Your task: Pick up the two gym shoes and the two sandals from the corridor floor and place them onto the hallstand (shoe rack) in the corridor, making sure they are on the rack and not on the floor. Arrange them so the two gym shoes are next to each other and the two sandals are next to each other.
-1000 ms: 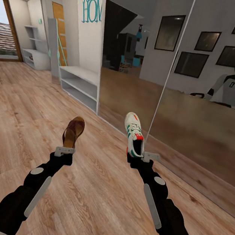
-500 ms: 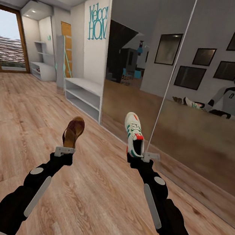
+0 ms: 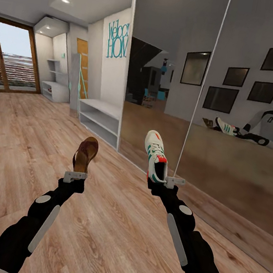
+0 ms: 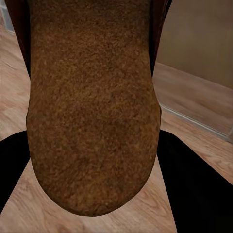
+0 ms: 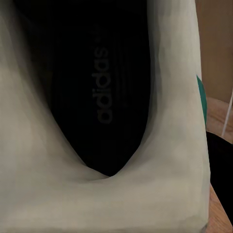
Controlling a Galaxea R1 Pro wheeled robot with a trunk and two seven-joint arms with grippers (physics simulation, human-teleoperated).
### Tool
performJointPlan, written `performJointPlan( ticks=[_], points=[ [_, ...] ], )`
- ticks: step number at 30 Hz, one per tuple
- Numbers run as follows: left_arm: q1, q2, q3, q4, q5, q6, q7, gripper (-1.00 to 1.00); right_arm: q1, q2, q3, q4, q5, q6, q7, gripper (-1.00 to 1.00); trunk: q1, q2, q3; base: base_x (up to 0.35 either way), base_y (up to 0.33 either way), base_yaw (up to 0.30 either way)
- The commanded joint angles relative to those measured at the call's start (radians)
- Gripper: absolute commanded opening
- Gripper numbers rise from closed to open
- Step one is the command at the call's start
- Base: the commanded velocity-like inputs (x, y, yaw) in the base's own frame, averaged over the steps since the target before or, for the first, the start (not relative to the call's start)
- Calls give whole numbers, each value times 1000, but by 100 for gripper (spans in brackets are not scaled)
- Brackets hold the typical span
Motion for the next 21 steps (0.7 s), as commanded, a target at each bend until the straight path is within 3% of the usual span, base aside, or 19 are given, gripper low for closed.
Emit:
performJointPlan(
  ticks=[1, 12, 21],
  points=[
    [0, 1, -1, -1, 8, 5, 3, -100, -1, 0, 2, -1, -11, 4, -10, -100, 0, 0, 1, 0, 0, 66],
    [0, 0, -2, -1, 9, 4, 3, -100, -1, 0, 2, -1, -10, 4, -10, -100, 0, 0, 18, 15, 0, 64],
    [0, -1, -2, 0, 10, 4, 3, -100, -1, 0, 2, -1, -10, 4, -10, -100, 0, 0, 32, 313, 0, 115]
  ],
)
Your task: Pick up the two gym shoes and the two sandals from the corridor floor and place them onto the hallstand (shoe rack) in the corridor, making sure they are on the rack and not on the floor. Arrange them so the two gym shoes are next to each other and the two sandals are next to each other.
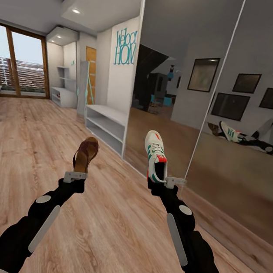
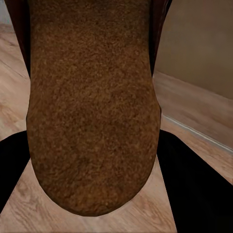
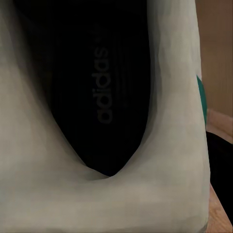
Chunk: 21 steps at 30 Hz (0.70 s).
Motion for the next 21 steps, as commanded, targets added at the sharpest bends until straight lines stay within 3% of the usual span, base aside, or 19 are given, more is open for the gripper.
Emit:
performJointPlan(
  ticks=[1, 12, 21],
  points=[
    [-1, 1, -1, -1, 8, 5, 3, -100, -1, 0, 2, -2, -10, 4, -10, -100, 0, 0, 0, 345, 0, 218],
    [-1, 1, -1, 17, 9, 4, 3, -100, -1, 0, 2, -2, -10, 4, -10, -100, 0, 0, 11, 347, 8, 241],
    [-1, 1, -1, 19, 9, 4, 3, -100, -1, 0, 2, -2, -10, 4, -10, -100, 0, 0, 21, 338, 108, 243]
  ],
)
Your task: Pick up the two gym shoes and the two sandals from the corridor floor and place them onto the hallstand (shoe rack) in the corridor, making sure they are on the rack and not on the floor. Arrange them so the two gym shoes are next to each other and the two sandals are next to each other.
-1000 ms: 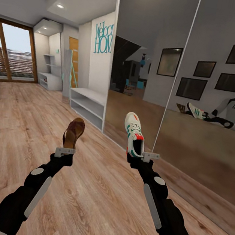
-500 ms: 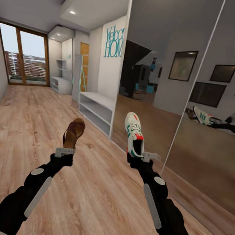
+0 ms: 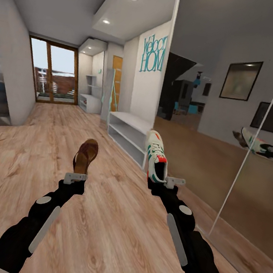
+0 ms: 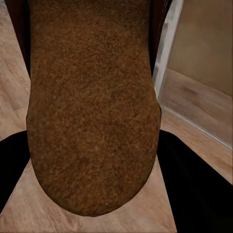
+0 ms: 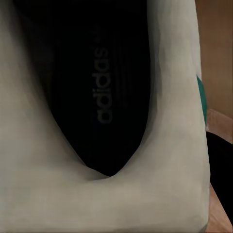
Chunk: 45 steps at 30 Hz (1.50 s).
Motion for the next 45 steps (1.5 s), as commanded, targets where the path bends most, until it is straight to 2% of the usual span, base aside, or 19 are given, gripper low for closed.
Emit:
performJointPlan(
  ticks=[1, 15, 20, 25, 45],
  points=[
    [-1, 0, -1, -1, 8, 5, 3, -100, -1, 0, 2, -2, -10, 4, -10, -100, 0, 0, 0, 324, 137, 243],
    [-1, -1, -2, -1, 8, 5, 2, -100, -1, 0, 2, -2, -10, 3, -10, -100, 0, 0, 14, 291, 184, 243],
    [-1, -21, -1, 1, 8, 5, 3, -100, -1, 0, 2, -2, -10, 3, -10, -100, 0, 0, 19, 285, 186, 243],
    [-1, -26, -2, 17, 8, 3, 2, -100, 0, 0, 2, -3, -10, 2, -10, -100, 0, 0, 24, 301, 128, 246],
    [-1, -28, -2, 19, 8, 3, 2, -100, -1, 0, 2, -3, -10, 2, -10, -100, 0, 0, 30, 335, 10, 289]
  ],
)
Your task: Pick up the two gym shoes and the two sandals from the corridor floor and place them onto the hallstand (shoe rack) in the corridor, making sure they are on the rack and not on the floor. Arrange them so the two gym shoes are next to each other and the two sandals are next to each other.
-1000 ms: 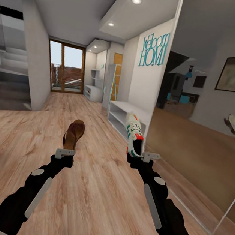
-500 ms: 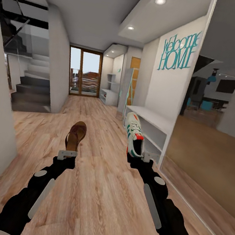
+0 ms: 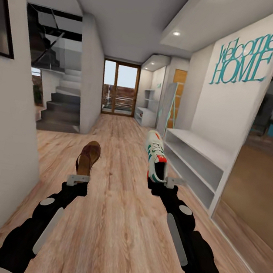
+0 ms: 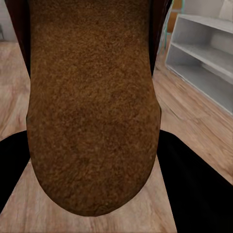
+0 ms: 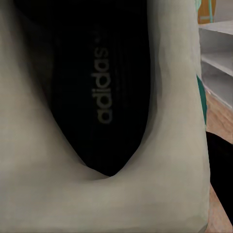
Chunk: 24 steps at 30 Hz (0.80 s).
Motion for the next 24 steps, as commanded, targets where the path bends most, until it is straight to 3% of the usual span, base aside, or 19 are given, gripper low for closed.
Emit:
performJointPlan(
  ticks=[1, 13, 24],
  points=[
    [-1, 1, -1, -1, 8, 5, 3, -100, -1, 0, 2, -2, -10, 4, -10, -100, 0, 0, 0, 345, 0, 285],
    [-1, -19, -1, 2, 9, 5, 4, -100, -1, 0, 2, -2, -10, 4, -10, -100, 0, 0, 11, 345, 0, 250],
    [-1, -19, -1, 2, 8, 5, 4, -100, -1, 0, 1, -2, -12, 4, -8, -100, 0, 0, 13, 345, 0, 35]
  ],
)
